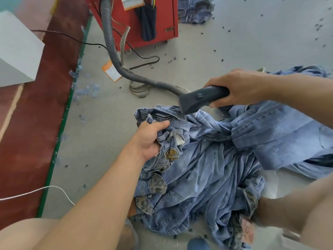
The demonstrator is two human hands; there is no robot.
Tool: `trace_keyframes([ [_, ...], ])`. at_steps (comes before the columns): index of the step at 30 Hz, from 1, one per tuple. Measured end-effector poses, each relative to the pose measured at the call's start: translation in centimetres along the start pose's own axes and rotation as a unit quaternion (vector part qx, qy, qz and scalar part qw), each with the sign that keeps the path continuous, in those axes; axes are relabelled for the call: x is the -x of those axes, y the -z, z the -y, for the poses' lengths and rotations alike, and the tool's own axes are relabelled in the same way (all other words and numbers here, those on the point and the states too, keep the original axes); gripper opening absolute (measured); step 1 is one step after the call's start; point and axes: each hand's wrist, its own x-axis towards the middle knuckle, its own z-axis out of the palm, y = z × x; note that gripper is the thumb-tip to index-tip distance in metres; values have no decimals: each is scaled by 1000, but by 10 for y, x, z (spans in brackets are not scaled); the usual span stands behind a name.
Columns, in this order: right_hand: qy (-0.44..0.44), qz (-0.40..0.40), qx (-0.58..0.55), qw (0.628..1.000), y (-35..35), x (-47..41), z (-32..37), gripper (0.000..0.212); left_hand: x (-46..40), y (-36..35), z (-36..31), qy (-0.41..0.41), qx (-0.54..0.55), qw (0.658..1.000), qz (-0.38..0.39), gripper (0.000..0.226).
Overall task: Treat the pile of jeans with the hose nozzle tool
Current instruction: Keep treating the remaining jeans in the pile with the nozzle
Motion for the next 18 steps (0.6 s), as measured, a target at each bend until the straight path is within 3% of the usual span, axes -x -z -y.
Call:
trace_keyframes([
  [4, 1, 11, -2, 1000, -9, -3, 11, 30, 3, -1, -1, 4, -3, 1000, 11, 20],
  [10, 2, -75, -48, 996, 2, -11, 20, 32, 5, -2, -7, 15, 25, 999, 14, 33],
  [15, -8, -8, -16, 1000, -1, 12, 16, 37, 7, -1, -9, 27, 73, 997, 20, 32],
  [18, 14, -7, 35, 999, -18, 7, 36, 39, 7, -2, -7, 23, 95, 995, 18, 39],
])
